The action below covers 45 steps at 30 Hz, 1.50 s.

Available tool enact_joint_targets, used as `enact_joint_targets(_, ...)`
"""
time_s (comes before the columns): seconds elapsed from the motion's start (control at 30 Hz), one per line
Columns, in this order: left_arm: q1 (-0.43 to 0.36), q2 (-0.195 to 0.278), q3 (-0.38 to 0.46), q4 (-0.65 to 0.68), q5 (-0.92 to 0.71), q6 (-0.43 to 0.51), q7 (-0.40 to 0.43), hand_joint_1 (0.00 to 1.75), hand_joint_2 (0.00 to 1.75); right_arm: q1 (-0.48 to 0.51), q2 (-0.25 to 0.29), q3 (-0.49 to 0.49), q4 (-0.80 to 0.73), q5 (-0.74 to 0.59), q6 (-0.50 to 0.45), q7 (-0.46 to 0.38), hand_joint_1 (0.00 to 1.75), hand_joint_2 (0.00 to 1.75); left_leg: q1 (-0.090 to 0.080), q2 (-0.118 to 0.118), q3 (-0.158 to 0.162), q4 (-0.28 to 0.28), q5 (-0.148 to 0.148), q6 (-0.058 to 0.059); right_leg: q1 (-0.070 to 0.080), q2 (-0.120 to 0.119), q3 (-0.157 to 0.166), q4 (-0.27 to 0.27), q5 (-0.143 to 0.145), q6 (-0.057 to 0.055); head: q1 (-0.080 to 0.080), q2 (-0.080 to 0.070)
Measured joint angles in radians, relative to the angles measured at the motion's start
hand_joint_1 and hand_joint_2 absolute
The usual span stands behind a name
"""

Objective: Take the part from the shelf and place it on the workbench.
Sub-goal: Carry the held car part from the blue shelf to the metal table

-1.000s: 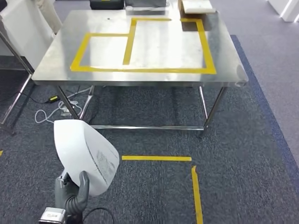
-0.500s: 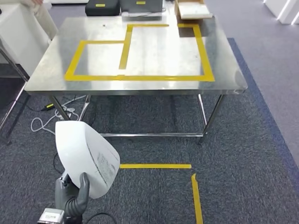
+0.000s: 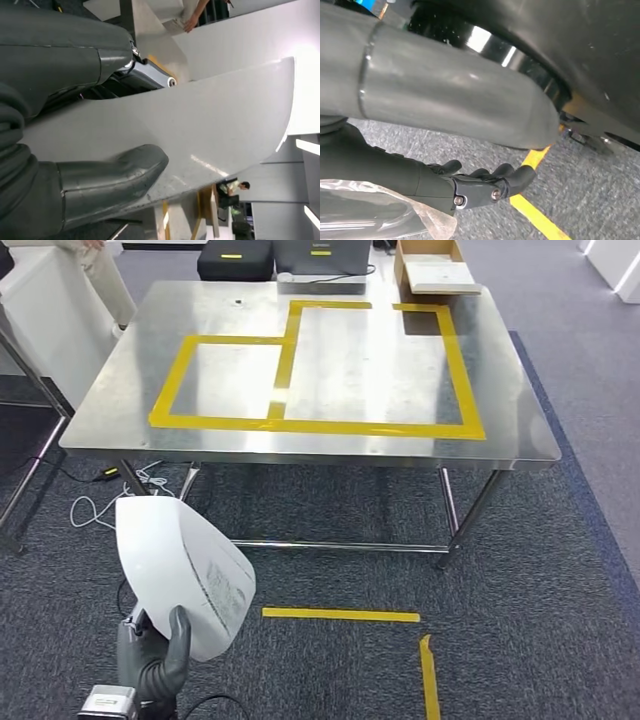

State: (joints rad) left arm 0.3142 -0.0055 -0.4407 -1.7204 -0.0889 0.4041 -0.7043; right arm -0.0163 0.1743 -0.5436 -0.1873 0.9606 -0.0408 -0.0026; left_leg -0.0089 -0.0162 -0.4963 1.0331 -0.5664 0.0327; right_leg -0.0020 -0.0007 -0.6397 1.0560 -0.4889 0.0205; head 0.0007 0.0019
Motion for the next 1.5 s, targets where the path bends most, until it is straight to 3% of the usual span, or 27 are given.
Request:
enact_joint_targets(0.07, -0.001, 0.0, 0.001, -0.001, 0.0, 0.0, 0.0, 1.75, 1.75, 0.001, 0.0, 0.0, 0.0, 0.0, 0.0, 0.0, 0.0, 0.0, 0.0, -0.001, 0.012, 0.005, -0.003, -0.011, 0.001, 0.0, 0.017, -0.008, -0.002, -0.009, 0.0, 0.0)
enact_joint_targets(0.13, -0.002, 0.0, 0.001, -0.002, -0.002, 0.002, 0.0, 1.75, 1.75, 0.001, 0.0, 0.0, 0.0, 0.0, 0.0, 0.0, 0.0, 0.0, 0.001, 0.001, 0.001, 0.052, 0.003, -0.022, -0.003, 0.0, 0.043, -0.02, -0.005, -0.02, -0.004, 0.0)
enact_joint_targets(0.2, -0.003, 0.0, 0.002, -0.003, -0.004, 0.004, 0.0, 1.75, 1.75, -0.002, 0.0, -0.001, 0.0, 0.001, 0.0, -0.002, 0.0, 0.0, 0.006, 0.003, -0.053, 0.148, -0.013, -0.034, -0.007, 0.0, 0.072, -0.03, -0.015, -0.027, -0.01, 0.0)
enact_joint_targets(0.27, -0.002, 0.0, 0.002, -0.003, -0.003, 0.006, 0.0, 1.75, 1.75, -0.004, 0.0, -0.001, 0.0, 0.002, 0.0, -0.003, 0.0, 0.0, 0.012, 0.003, -0.121, 0.233, -0.06, -0.044, -0.007, 0.001, 0.09, -0.032, -0.03, -0.028, -0.012, 0.0)
enact_joint_targets(0.33, -0.001, 0.001, 0.002, -0.003, -0.003, 0.006, 0.0, 1.75, 1.75, -0.003, 0.0, -0.002, 0.0, 0.002, 0.0, -0.003, 0.0, 0.0, 0.015, 0.004, -0.153, 0.263, -0.09, -0.047, -0.007, 0.001, 0.1, -0.032, -0.04, -0.028, -0.012, 0.0)
enact_joint_targets(0.4, 0.0, 0.001, 0.002, -0.003, -0.003, 0.006, 0.0, 1.75, 1.75, -0.002, 0.0, -0.002, 0.0, 0.002, 0.0, -0.003, 0.0, 0.0, 0.016, 0.004, -0.159, 0.261, -0.095, -0.048, -0.007, 0.001, 0.105, -0.032, -0.044, -0.027, -0.012, 0.0)
enact_joint_targets(0.47, 0.002, 0.001, 0.002, -0.003, -0.004, 0.008, 0.0, 1.75, 1.75, -0.001, 0.001, -0.002, 0.0, 0.01, -0.004, -0.02, 0.0, 0.0, 0.014, 0.005, -0.156, 0.157, -0.006, -0.041, -0.007, 0.001, 0.138, -0.032, -0.072, -0.021, -0.011, 0.0)
enact_joint_targets(0.53, 0.006, 0.001, 0.003, -0.003, -0.005, 0.011, 0.0, 1.75, 1.75, -0.002, 0.001, -0.003, 0.0, 0.018, -0.009, -0.038, 0.0, 0.0, 0.008, 0.009, -0.147, 0.049, 0.078, -0.028, -0.006, 0.002, 0.169, -0.036, -0.107, -0.007, -0.011, 0.0)
enact_joint_targets(0.63, 0.009, -0.001, 0.005, -0.005, -0.006, 0.011, 0.001, 1.75, 1.75, -0.005, 0.001, -0.003, 0.0, 0.018, -0.011, -0.042, 0.0, 0.0, 0.006, 0.01, -0.127, 0.03, 0.082, -0.006, -0.005, 0.001, 0.19, -0.032, -0.111, 0.013, -0.009, 0.0)
enact_joint_targets(0.7, 0.008, -0.002, 0.006, -0.007, -0.006, 0.011, 0.0, 1.75, 1.75, -0.007, 0.001, -0.003, -0.001, 0.019, -0.012, -0.044, 0.0, 0.0, 0.01, 0.01, -0.104, 0.018, 0.081, 0.006, -0.006, 0.001, 0.171, 0.02, -0.121, 0.02, -0.004, 0.0)
enact_joint_targets(0.8, 0.009, -0.004, 0.007, -0.008, -0.006, 0.011, 0.0, 1.75, 1.75, -0.01, 0.001, -0.003, -0.001, 0.018, -0.012, -0.046, 0.0, 0.0, 0.009, 0.01, -0.085, 0.013, 0.065, 0.016, -0.007, 0.001, 0.047, 0.192, -0.192, 0.026, -0.001, 0.0)
enact_joint_targets(0.87, 0.011, -0.005, 0.008, -0.008, -0.006, 0.011, 0.0, 1.75, 1.75, -0.005, 0.001, -0.003, -0.001, 0.016, -0.011, -0.047, 0.0, 0.0, 0.008, 0.007, -0.067, 0.013, 0.048, 0.017, -0.007, 0.001, -0.014, 0.235, -0.216, 0.028, 0.0, 0.0)
enact_joint_targets(0.9, 0.012, -0.006, 0.008, -0.008, -0.006, 0.011, 0.0, 1.75, 1.75, -0.003, 0.001, -0.003, -0.001, 0.016, -0.011, -0.047, 0.0, 0.0, 0.008, 0.005, -0.053, 0.012, 0.037, 0.016, -0.007, 0.001, -0.022, 0.208, -0.194, 0.027, 0.0, 0.0)
enact_joint_targets(0.97, 0.012, -0.006, 0.009, -0.008, -0.006, 0.011, 0.0, 1.75, 1.75, 0.001, 0.0, -0.003, -0.001, 0.014, -0.01, -0.046, 0.0, 0.0, 0.006, 0.003, -0.024, 0.013, 0.014, 0.012, -0.006, 0.001, -0.01, 0.098, -0.092, 0.021, 0.0, 0.0)
enact_joint_targets(1.03, 0.012, -0.006, 0.01, -0.008, -0.005, 0.01, 0.001, 1.75, 1.75, 0.001, 0.0, -0.003, 0.0, 0.014, -0.008, -0.045, 0.0, 0.0, 0.004, 0.003, -0.004, 0.012, -0.008, 0.002, -0.003, -0.001, 0.01, 0.021, -0.034, 0.013, 0.0, 0.0)
enact_joint_targets(1.13, 0.012, -0.007, 0.012, -0.008, -0.004, 0.009, 0.001, 1.75, 1.75, 0.001, 0.0, -0.003, 0.0, 0.014, -0.006, -0.043, 0.0, 0.0, 0.003, 0.002, 0.019, 0.02, -0.02, -0.015, -0.003, -0.001, 0.036, 0.001, -0.031, -0.003, 0.001, 0.0)
enact_joint_targets(1.2, 0.01, -0.006, 0.013, -0.01, -0.004, 0.009, 0.0, 1.75, 1.75, 0.0, 0.0, -0.003, 0.0, 0.014, -0.006, -0.042, 0.0, 0.0, 0.004, 0.004, 0.005, 0.067, -0.023, -0.025, -0.008, -0.001, 0.062, -0.007, -0.031, -0.012, -0.002, 0.0)
enact_joint_targets(1.3, 0.008, -0.006, 0.013, -0.011, -0.004, 0.009, 0.0, 1.75, 1.75, -0.003, 0.0, -0.003, 0.0, 0.014, -0.004, -0.043, 0.0, 0.0, 0.01, 0.005, -0.1, 0.229, -0.079, -0.041, -0.012, 0.0, 0.09, -0.012, -0.049, -0.016, -0.01, 0.0)
enact_joint_targets(1.37, 0.011, -0.006, 0.013, -0.011, -0.004, 0.01, 0.0, 1.75, 1.75, -0.001, 0.0, -0.004, 0.0, 0.014, -0.003, -0.043, 0.0, 0.0, 0.013, 0.005, -0.157, 0.276, -0.107, -0.046, -0.013, 0.0, 0.108, -0.012, -0.067, -0.015, -0.009, 0.0)
enact_joint_targets(1.4, 0.012, -0.005, 0.013, -0.011, -0.004, 0.01, 0.0, 1.75, 1.75, 0.0, 0.0, -0.004, 0.0, 0.014, -0.003, -0.042, 0.0, 0.0, 0.014, 0.006, -0.166, 0.257, -0.091, -0.045, -0.013, 0.001, 0.121, -0.012, -0.077, -0.014, -0.009, 0.0)
enact_joint_targets(1.47, 0.012, -0.005, 0.014, -0.011, -0.004, 0.011, 0.0, 1.75, 1.75, 0.001, 0.0, -0.004, 0.0, 0.014, -0.002, -0.043, 0.0, 0.0, 0.013, 0.007, -0.15, 0.154, 0.001, -0.041, -0.013, 0.001, 0.141, -0.014, -0.096, -0.011, -0.009, 0.0)
enact_joint_targets(1.5, 0.013, -0.004, 0.014, -0.011, -0.004, 0.011, 0.0, 1.75, 1.75, 0.0, 0.0, -0.004, 0.0, 0.014, -0.002, -0.043, 0.0, 0.0, 0.011, 0.009, -0.141, 0.107, 0.034, -0.038, -0.013, 0.002, 0.151, -0.015, -0.105, -0.008, -0.009, 0.0)
